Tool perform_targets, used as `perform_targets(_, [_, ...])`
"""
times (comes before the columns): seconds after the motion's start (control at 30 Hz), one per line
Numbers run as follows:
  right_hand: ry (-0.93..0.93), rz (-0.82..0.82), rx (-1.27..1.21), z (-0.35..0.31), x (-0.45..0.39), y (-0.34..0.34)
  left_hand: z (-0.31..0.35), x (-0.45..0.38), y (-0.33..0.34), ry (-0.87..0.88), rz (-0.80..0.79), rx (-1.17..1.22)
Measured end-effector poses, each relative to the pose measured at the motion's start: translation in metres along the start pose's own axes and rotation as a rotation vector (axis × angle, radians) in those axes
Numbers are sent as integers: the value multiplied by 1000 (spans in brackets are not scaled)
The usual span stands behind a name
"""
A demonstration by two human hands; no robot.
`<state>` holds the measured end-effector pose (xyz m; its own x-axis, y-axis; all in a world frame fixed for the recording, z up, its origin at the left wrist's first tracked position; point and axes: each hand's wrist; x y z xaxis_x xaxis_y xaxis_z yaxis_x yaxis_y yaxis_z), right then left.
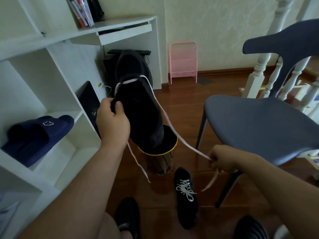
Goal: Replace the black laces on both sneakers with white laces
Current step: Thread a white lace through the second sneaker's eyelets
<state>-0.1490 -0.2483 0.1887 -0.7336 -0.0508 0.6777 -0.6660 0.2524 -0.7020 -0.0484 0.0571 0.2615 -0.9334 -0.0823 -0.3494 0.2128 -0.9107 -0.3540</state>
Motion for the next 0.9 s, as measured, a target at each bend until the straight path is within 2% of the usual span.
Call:
perform_targets(0.1, [-241,134,-405,-13,17,-13,4,3,-3,8,-105,-73])
perform_targets(0.2, [-497,170,-990,-40,41,-29,3,7,3,-90,-409,-228])
perform_targets(0.27, [-592,197,-1180,-54,53,-36,-1,14,10,-148,-577,-244])
perform_targets(0.37, [-721,118,-1417,-68,60,-43,1,25,21,-186,-728,-338])
perform_targets(0.5, [-912,-57,-1776,-78,61,-45,11,35,29,-120,-807,-488])
perform_targets(0.6, [-941,-23,-1843,-84,59,-47,12,45,35,-42,-907,-520])
perform_targets(0.7, [-837,116,-1761,-89,52,-45,13,55,42,59,-994,-566])
perform_targets(0.8, [-721,249,-1624,-92,45,-39,15,61,46,140,-1016,-506])
perform_targets(0.9, [-661,299,-1522,-93,42,-35,14,65,50,239,-992,-466])
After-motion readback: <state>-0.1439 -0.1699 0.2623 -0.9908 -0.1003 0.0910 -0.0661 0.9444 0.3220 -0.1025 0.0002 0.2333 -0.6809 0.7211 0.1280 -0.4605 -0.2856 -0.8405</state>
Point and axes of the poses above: each hand's wrist, its own x-axis away from the middle knuckle, its own y-axis out of the palm, z = x × y, and after that the axes turned 14 degrees about -z, right-handed
